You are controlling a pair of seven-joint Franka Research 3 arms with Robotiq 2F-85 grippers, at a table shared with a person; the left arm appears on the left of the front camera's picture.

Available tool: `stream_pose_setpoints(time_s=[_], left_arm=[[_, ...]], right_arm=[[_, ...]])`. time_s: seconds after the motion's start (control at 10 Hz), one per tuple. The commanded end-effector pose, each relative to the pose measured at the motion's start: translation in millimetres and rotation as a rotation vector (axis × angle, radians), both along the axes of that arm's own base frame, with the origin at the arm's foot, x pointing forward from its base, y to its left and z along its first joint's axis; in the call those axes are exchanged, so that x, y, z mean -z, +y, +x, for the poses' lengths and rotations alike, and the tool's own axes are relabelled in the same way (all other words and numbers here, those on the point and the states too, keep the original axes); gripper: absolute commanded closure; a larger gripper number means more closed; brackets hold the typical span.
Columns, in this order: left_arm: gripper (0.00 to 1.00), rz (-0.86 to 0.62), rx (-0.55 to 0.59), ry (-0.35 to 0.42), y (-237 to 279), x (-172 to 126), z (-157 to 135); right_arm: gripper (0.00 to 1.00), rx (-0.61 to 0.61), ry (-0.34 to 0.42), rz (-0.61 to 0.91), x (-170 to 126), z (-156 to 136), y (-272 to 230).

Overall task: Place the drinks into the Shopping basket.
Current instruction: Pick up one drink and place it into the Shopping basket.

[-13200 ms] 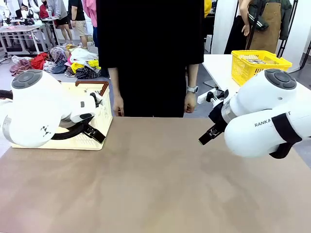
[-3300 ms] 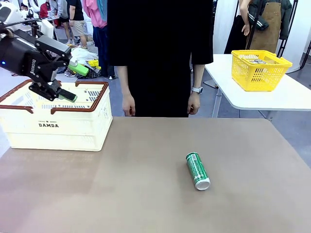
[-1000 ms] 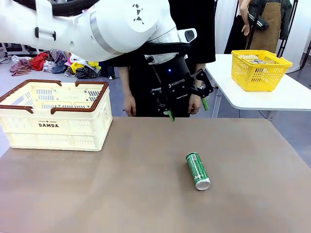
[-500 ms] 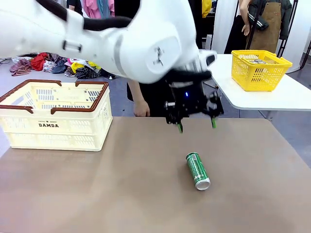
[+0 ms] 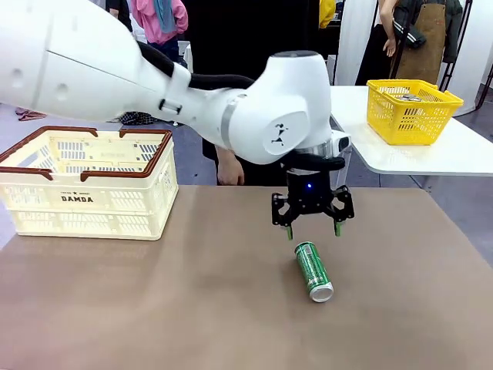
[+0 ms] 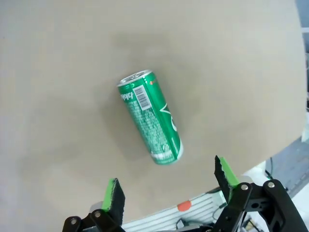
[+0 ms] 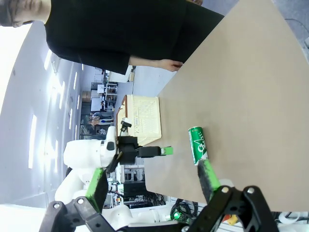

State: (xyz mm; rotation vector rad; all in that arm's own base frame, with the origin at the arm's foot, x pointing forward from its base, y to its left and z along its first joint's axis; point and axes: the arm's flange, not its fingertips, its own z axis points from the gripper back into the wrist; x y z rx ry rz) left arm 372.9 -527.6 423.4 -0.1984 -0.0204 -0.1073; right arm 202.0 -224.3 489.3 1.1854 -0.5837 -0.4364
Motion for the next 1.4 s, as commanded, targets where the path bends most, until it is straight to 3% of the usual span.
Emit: stream_pose_setpoints(time_s=[0.0, 0.5, 0.9, 1.0, 1.1, 1.2, 1.3], left_arm=[[0.0, 0.066, -0.127, -0.018, -25, 15, 8], [0.0, 0.129, -0.168, 0.094, -38, 84, 29], [0.0, 0.147, -0.194, 0.095, -39, 116, 36], [0.26, 0.14, -0.188, 0.081, -39, 117, 36], [0.84, 0.141, -0.179, 0.075, -40, 117, 36], [1.0, 0.136, -0.175, 0.076, -40, 117, 35], [1.0, 0.129, -0.173, 0.077, -39, 118, 34]], right_arm=[[0.0, -0.002, -0.038, 0.003, -1, 2, -2], [0.0, -0.002, -0.038, 0.003, -1, 2, -2], [0.0, -0.002, -0.038, 0.003, -1, 2, -2], [0.0, -0.002, -0.038, 0.003, -1, 2, -2], [0.0, -0.002, -0.038, 0.003, -1, 2, -2], [0.0, -0.002, -0.038, 0.003, -1, 2, -2], [0.0, -0.002, -0.038, 0.003, -1, 2, -2]])
